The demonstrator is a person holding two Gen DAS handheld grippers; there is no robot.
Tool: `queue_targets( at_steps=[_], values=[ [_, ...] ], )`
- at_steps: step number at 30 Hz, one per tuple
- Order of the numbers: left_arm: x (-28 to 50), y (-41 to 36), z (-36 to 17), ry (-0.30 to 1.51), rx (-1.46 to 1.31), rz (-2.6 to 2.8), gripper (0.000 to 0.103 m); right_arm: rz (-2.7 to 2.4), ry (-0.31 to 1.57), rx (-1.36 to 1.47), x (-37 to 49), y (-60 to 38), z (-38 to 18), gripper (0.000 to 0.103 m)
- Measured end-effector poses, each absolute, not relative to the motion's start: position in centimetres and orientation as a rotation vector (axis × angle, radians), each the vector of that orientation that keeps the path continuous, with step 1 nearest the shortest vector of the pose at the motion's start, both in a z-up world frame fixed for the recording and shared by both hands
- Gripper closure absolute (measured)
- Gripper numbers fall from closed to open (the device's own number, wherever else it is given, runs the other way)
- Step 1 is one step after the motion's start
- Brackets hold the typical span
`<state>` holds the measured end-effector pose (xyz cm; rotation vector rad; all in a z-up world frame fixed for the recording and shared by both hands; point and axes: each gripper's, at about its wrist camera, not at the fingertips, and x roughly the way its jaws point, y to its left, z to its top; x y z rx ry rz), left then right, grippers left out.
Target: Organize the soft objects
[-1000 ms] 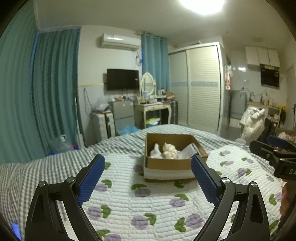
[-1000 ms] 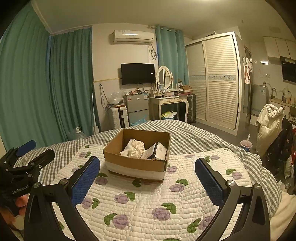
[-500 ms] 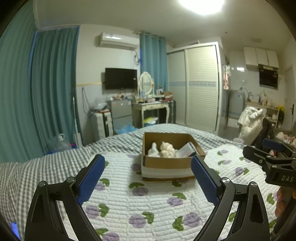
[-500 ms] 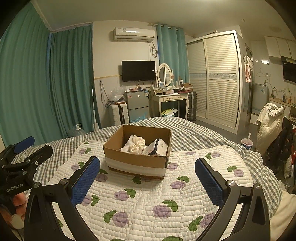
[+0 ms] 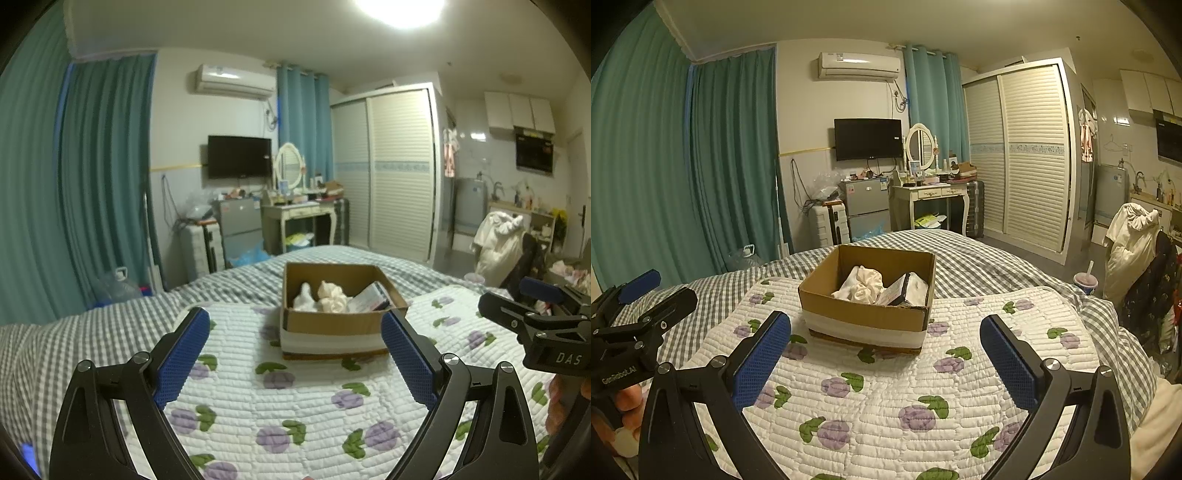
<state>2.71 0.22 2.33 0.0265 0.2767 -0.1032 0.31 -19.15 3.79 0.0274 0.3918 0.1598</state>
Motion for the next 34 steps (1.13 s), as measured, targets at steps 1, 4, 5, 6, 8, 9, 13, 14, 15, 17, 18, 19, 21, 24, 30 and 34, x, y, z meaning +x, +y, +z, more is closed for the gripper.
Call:
queue_targets(
  at_steps=[1, 4, 5, 6, 8, 9, 13, 14, 15, 17, 18, 19, 21, 24, 30, 34],
  values=[
    [2.76, 0.19, 2.34, 0.277, 0.027, -0.102, 0.007, 0.159, 0.391, 0.027, 0.3, -19.14, 3.8, 0.0],
    [2.8, 0.22, 2.26, 0.281, 0.025, -0.097, 0.007, 0.16, 0.393, 0.027, 0.34, -19.15, 3.78, 0.0],
    [2.79, 0.31, 2.23, 0.281, 0.023, -0.097, 0.007, 0.16, 0.393, 0.028, 0.32, -19.13, 3.77, 0.0],
    [2.75, 0.32, 2.23, 0.28, 0.021, -0.097, 0.007, 0.16, 0.393, 0.028, 0.32, -19.13, 3.77, 0.0],
    [2.65, 0.35, 2.23, 0.276, 0.02, -0.094, 0.007, 0.16, 0.394, 0.027, 0.33, -19.13, 3.78, 0.0],
    [2.62, 0.35, 2.27, 0.275, 0.02, -0.093, 0.007, 0.159, 0.394, 0.027, 0.34, -19.12, 3.75, 0.0],
    [2.66, 0.42, 2.27, 0.277, 0.021, -0.094, 0.007, 0.16, 0.397, 0.031, 0.36, -19.15, 3.65, 0.0],
    [2.64, 0.41, 2.26, 0.276, 0.022, -0.093, 0.007, 0.159, 0.397, 0.03, 0.35, -19.16, 3.63, 0.0],
    [2.64, 0.42, 2.27, 0.275, 0.022, -0.093, 0.007, 0.159, 0.397, 0.03, 0.35, -19.17, 3.64, 0.0],
    [2.61, 0.46, 2.3, 0.277, 0.019, -0.093, 0.007, 0.158, 0.397, 0.031, 0.33, -19.14, 3.55, 0.0],
    [2.61, 0.47, 2.31, 0.278, 0.019, -0.094, 0.007, 0.159, 0.397, 0.031, 0.34, -19.15, 3.56, 0.0],
    [2.56, 0.48, 2.3, 0.278, 0.017, -0.094, 0.007, 0.158, 0.398, 0.031, 0.34, -19.14, 3.55, 0.0],
    [2.48, 0.49, 2.35, 0.278, 0.016, -0.092, 0.007, 0.159, 0.396, 0.031, 0.32, -19.16, 3.58, 0.0],
    [2.41, 0.57, 2.44, 0.277, 0.015, -0.091, 0.007, 0.158, 0.397, 0.031, 0.31, -19.17, 3.49, 0.0],
    [2.38, 0.58, 2.46, 0.283, 0.014, -0.086, 0.007, 0.158, 0.401, 0.033, 0.31, -19.11, 3.3, 0.0],
    [2.29, 0.48, 2.57, 0.285, 0.014, -0.092, 0.007, 0.158, 0.406, 0.031, 0.36, -18.95, 3.15, 0.0]
  ],
)
